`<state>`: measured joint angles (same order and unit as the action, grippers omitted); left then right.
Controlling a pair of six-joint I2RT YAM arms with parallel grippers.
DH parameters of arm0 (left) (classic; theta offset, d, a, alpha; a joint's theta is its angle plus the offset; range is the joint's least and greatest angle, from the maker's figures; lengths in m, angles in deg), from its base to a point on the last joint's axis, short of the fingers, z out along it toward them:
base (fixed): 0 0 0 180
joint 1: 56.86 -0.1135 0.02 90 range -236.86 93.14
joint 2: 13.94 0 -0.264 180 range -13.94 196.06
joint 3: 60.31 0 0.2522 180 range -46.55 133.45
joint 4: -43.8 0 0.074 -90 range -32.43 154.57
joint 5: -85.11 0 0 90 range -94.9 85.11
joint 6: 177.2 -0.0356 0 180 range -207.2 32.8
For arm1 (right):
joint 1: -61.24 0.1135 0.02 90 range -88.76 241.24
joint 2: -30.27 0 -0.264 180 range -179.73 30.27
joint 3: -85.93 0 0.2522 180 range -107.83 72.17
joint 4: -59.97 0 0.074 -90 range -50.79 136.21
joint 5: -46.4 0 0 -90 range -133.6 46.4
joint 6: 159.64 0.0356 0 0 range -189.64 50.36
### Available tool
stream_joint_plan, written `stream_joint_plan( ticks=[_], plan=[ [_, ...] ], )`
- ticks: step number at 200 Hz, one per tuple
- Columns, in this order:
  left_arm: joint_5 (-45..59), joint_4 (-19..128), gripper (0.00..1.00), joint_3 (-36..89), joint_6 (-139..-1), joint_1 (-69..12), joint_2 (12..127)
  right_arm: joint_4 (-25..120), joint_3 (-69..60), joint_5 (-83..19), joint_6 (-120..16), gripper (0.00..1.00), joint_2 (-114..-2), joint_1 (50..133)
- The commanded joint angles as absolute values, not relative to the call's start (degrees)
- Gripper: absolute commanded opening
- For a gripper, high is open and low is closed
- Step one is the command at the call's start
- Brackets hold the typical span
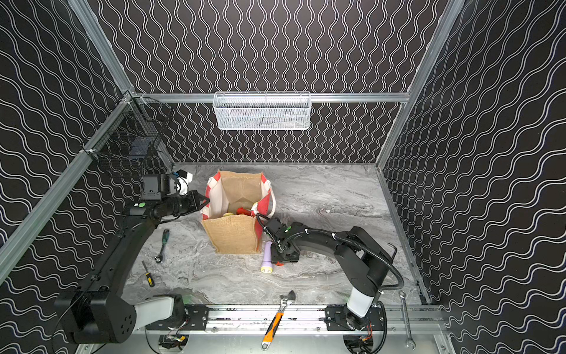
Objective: Put the flashlights into the tote bags
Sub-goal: Pick up the flashlight from the center of the board.
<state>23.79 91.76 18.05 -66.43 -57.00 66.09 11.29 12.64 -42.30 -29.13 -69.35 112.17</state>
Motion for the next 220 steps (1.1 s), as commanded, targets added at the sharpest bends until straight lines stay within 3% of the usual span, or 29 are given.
stream_joint_plan(
  ticks=[1,69,119,220],
  plan=[
    [23.7,90.5,0.15,18.3,-67.4,-57.0,66.4,8.7,11.4,-44.6,-28.8,0.56,-70.2,112.3],
    [23.6,90.6,0.15,18.4,-67.3,-57.0,66.3,8.4,11.3,-44.5,-29.2,0.50,-71.8,112.3],
    [23.9,90.2,0.15,18.2,-67.1,-57.0,66.6,8.9,13.1,-44.1,-28.9,0.38,-70.4,112.3],
    [23.5,90.9,0.15,19.5,-67.3,-57.0,67.1,8.2,14.7,-46.7,-32.5,0.37,-60.5,111.5]
  ],
)
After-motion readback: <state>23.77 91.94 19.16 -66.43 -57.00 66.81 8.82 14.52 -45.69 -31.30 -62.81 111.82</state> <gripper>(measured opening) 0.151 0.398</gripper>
